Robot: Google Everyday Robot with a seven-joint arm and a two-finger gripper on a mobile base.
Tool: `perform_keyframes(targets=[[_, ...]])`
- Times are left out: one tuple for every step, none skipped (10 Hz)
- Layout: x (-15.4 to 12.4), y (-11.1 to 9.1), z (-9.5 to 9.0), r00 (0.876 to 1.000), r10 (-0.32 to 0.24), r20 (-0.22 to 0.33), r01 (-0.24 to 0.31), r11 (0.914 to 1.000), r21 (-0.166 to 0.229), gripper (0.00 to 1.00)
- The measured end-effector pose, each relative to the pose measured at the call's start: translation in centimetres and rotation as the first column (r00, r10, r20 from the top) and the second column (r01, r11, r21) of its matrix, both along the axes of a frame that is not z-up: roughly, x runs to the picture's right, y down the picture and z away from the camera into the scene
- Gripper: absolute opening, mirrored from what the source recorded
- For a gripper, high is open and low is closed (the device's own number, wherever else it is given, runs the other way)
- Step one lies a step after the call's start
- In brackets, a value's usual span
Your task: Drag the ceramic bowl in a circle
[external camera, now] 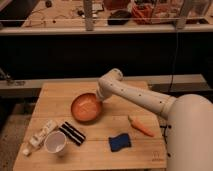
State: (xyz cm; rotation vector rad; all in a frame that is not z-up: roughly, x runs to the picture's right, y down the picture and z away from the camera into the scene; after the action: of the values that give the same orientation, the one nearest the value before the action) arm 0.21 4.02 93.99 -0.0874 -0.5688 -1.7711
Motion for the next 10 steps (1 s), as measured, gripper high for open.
perform_keyframes(targets=[[2.1, -0.7, 1.0, 0.999, 0.031, -0.031, -0.031, 0.9994, -0.011, 0.00], [3.9, -1.1, 1.5, 0.997, 0.056, -0.057, -0.057, 0.9982, -0.016, 0.00], [6.3, -1.4, 1.8, 0.992, 0.087, -0.089, -0.089, 0.9958, -0.020, 0.00], [9.7, -1.4, 1.9, 0.982, 0.128, -0.137, -0.132, 0.9909, -0.024, 0.00], [12.0, -0.9, 1.5, 0.972, 0.158, -0.173, -0.165, 0.9859, -0.026, 0.00], [13.8, -0.3, 0.8, 0.961, 0.186, -0.204, -0.195, 0.9805, -0.025, 0.00], [15.7, 1.0, -0.5, 0.948, 0.208, -0.240, -0.219, 0.9754, -0.022, 0.00], [16.6, 2.6, -1.8, 0.940, 0.218, -0.262, -0.232, 0.9725, -0.022, 0.00], [16.9, 3.9, -2.8, 0.938, 0.221, -0.269, -0.235, 0.9717, -0.022, 0.00], [16.9, 6.1, -4.5, 0.941, 0.209, -0.267, -0.224, 0.9742, -0.026, 0.00]])
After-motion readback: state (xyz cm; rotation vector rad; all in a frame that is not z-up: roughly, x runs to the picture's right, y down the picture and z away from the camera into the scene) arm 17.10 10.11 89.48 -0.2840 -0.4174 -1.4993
